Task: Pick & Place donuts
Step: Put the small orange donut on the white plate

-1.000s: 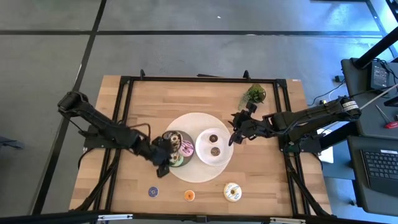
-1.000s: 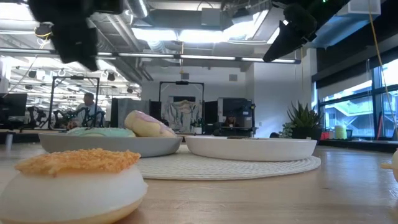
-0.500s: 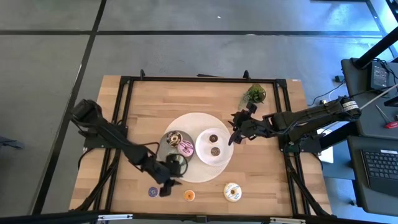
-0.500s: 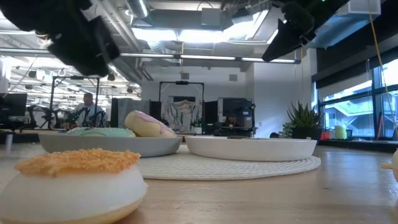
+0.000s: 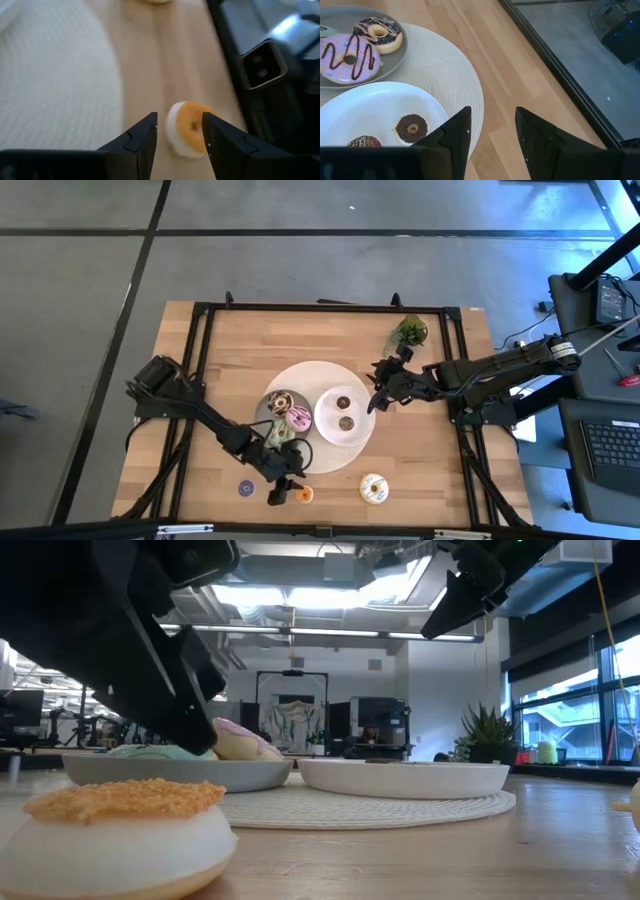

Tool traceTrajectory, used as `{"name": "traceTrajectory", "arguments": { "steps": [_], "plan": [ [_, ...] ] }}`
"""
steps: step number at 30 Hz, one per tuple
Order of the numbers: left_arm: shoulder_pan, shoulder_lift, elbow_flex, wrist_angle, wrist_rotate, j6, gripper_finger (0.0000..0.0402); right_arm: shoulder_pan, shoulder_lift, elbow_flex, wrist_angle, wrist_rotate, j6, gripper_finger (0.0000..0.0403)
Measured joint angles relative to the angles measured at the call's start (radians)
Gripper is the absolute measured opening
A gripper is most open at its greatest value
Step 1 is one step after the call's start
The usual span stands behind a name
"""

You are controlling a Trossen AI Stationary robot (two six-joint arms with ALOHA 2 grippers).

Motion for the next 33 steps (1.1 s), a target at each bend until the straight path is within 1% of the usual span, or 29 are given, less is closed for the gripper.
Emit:
{"name": "traceTrajectory", "arguments": {
  "steps": [3, 6, 17, 23, 26, 33],
  "plan": [
    [-0.001, 0.017, 0.0, 0.068, 0.054, 0.021, 0.0151, 0.0, 0.0, 0.0, 0.0, 0.0, 0.0, 0.0155],
    [-0.002, 0.022, 0.0, 0.068, 0.063, 0.021, 0.0151, 0.0, 0.0, 0.0, 0.0, 0.0, 0.0, 0.0155],
    [-0.004, 0.022, 0.0, 0.052, 0.026, 0.04, 0.0151, 0.0, 0.0, 0.0, -0.002, 0.0, 0.0, 0.0155],
    [-0.005, 0.022, 0.0, 0.04, 0.024, 0.041, 0.0151, 0.0, 0.0, 0.0, -0.003, 0.0, 0.0, 0.0155],
    [-0.014, 0.022, 0.0, 0.04, 0.012, 0.064, 0.0151, 0.0, 0.0, 0.0, -0.003, 0.0, 0.0, 0.0155],
    [-0.024, 0.066, 0.0, 0.086, -0.002, 0.077, 0.0151, 0.0, 0.0, 0.0, -0.005, 0.0, 0.0, 0.0155]
  ]
}}
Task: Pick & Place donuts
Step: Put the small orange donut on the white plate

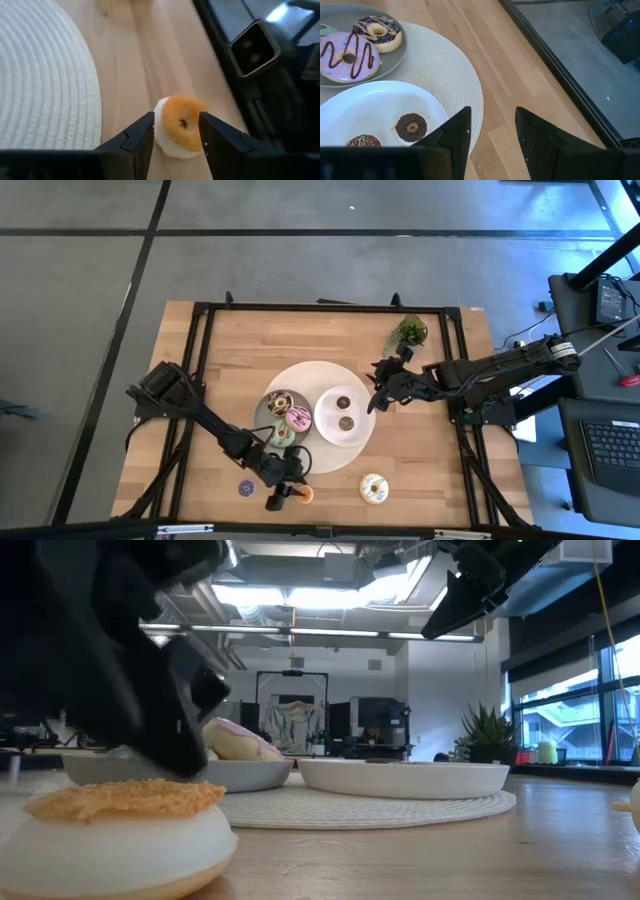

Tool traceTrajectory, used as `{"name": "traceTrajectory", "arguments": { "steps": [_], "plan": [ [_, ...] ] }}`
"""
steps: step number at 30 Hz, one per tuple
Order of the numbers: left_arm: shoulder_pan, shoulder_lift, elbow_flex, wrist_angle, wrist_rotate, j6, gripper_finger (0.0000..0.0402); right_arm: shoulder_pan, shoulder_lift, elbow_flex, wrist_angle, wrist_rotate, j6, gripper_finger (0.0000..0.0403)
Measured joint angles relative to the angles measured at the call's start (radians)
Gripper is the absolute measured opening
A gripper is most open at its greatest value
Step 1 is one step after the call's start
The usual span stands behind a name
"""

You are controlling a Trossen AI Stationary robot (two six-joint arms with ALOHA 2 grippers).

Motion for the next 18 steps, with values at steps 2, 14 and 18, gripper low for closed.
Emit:
{"name": "traceTrajectory", "arguments": {
  "steps": [2, 14, 18],
  "plan": [
    [0.003, 0.028, 0.0, 0.022, 0.011, -0.011, 0.0151, 0.0, 0.0, 0.0, 0.0, 0.0, 0.0, 0.0155],
    [0.008, 0.057, 0.0, 0.061, 0.098, -0.026, 0.0151, 0.0, 0.0, 0.0, 0.0, 0.0, 0.007, 0.0155],
    [0.011, 0.057, 0.0, 0.065, 0.098, -0.02, 0.0151, 0.0, 0.0, 0.0, 0.0, 0.0, 0.008, 0.0155]
  ]
}}
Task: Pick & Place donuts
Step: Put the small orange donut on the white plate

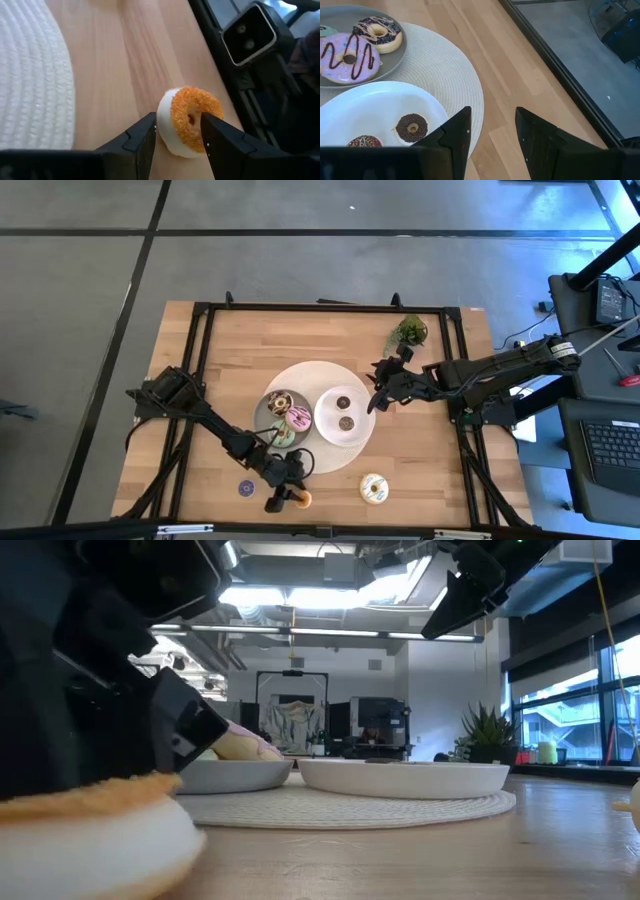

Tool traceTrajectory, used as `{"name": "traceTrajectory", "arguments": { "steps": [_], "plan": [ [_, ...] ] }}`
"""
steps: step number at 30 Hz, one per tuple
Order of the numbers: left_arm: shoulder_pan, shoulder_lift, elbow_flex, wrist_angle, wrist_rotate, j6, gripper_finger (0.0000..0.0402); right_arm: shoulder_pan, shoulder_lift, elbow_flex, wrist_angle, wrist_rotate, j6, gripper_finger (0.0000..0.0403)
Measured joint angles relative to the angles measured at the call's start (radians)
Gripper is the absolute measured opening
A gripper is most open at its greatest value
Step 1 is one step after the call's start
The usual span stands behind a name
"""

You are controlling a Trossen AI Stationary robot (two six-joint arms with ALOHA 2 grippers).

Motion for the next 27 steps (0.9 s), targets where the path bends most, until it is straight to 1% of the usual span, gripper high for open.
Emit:
{"name": "traceTrajectory", "arguments": {
  "steps": [16, 21, 27],
  "plan": [
    [0.006, 0.0, 0.0, -0.007, -0.014, -0.019, 0.0147, 0.0, 0.0, 0.0, 0.0, -0.002, 0.011, 0.0155],
    [0.007, 0.0, 0.0, -0.019, -0.016, -0.019, 0.0126, 0.0, 0.0, 0.0, 0.0, -0.002, 0.011, 0.0155],
    [0.013, 0.0, 0.0, -0.02, -0.012, -0.018, 0.008, 0.0, 0.0, 0.0, 0.0, -0.002, 0.011, 0.0155]
  ]
}}
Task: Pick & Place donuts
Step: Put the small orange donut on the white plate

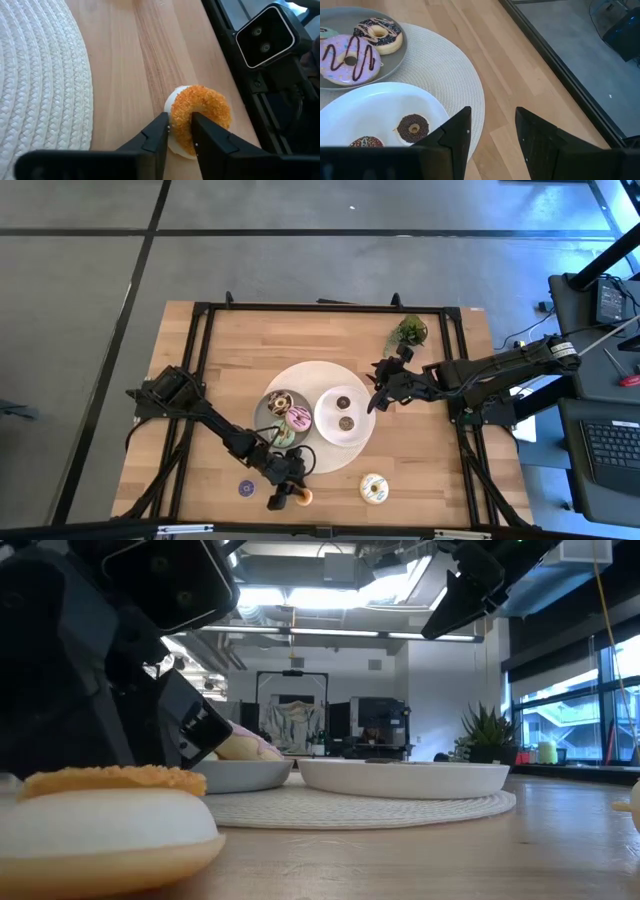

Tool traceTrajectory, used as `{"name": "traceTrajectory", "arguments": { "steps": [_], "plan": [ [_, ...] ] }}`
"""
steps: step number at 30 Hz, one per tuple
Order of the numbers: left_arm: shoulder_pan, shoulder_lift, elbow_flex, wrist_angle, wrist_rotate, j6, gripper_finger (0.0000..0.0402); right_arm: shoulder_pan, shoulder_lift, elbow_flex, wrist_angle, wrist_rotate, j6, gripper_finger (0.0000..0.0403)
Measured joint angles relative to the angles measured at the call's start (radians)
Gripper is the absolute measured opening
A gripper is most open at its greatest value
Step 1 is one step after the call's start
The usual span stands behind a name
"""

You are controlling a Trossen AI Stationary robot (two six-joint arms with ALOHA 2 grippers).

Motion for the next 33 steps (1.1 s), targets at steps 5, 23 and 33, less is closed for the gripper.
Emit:
{"name": "traceTrajectory", "arguments": {
  "steps": [5, 23, 33],
  "plan": [
    [0.0, 0.0, 0.0, 0.0, 0.011, 0.0, 0.0041, 0.0, 0.0, 0.0, 0.0, 0.0, 0.0, 0.0155],
    [0.152, -0.187, -0.001, -0.001, 0.111, 0.219, 0.0005, 0.0, 0.0, 0.0, 0.049, -0.053, -0.001, 0.0155],
    [0.208, -0.316, -0.001, 0.126, -0.838, 0.761, 0.0007, 0.018, 0.0, -0.058, 0.313, 0.174, -0.113, 0.0155]
  ]
}}
